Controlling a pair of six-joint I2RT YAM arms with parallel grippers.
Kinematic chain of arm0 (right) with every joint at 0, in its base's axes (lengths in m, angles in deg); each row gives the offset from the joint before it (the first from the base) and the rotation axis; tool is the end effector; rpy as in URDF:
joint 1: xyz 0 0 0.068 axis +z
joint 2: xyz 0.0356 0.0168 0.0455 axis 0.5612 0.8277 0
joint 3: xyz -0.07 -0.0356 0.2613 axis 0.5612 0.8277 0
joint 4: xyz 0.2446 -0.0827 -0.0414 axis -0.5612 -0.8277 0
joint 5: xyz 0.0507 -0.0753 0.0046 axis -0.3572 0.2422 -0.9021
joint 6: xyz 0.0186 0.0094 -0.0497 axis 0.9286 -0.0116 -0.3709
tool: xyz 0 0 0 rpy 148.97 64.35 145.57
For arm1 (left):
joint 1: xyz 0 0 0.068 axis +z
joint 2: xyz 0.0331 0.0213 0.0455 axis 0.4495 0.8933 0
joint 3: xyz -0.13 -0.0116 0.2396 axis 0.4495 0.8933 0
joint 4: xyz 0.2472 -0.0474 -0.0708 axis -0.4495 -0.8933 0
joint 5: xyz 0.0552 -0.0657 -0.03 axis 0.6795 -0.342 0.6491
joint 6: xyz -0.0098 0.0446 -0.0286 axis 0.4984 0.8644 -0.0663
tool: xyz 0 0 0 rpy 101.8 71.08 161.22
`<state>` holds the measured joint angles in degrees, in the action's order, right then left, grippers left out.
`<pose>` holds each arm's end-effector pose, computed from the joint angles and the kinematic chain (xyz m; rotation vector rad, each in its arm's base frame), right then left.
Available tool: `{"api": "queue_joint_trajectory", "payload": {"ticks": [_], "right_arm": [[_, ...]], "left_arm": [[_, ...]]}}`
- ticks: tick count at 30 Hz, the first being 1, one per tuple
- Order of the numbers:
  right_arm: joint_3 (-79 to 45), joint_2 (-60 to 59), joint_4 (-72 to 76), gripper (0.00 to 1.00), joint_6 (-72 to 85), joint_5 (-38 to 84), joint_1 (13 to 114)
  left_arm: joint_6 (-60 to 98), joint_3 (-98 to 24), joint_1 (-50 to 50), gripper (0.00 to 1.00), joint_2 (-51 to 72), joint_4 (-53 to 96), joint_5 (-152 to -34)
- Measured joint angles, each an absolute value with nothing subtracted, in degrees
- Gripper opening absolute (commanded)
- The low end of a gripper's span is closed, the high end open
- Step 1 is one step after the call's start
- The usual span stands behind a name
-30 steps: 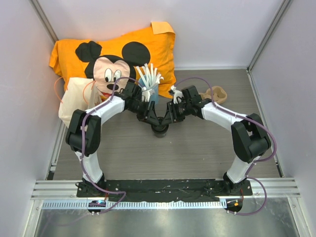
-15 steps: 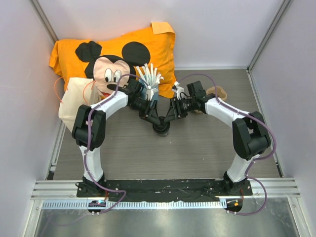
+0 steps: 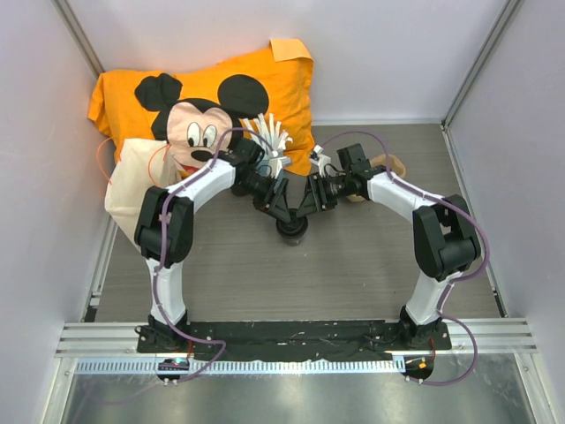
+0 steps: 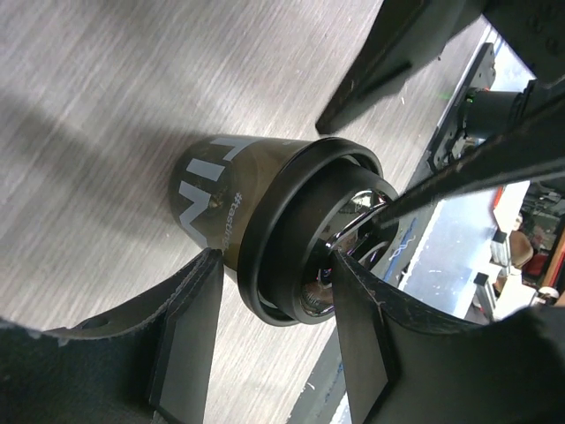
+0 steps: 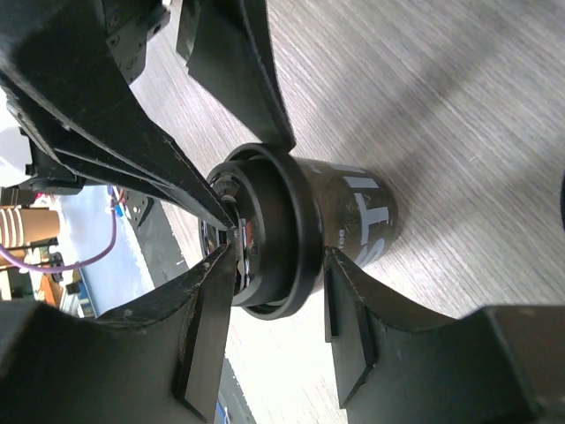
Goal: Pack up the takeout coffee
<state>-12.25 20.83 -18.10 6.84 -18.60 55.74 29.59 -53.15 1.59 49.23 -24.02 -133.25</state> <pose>0.3404 0.1639 0.2164 -0.6850 2.3520 1.2820 0.3595 -0.1978 0.2083 0.7734 2.6070 -1.2929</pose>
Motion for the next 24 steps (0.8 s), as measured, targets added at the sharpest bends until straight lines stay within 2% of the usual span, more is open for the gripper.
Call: {"api": "queue_joint_trajectory", "payload": {"ticks": [8,24], "right_arm": [[-12.2,22.6,-18.7,0.47,7.2,-22.8,53.1],[-8.3,24.8,-16.1,0.4,10.3,-32.9,50.0]], "left_arm": [[30.7,-57.4,0.8,0.57,51.4,-26.9,-131.5],[31.6,-57.6,-0.5,0.57,51.4,-27.1,-130.7]]}}
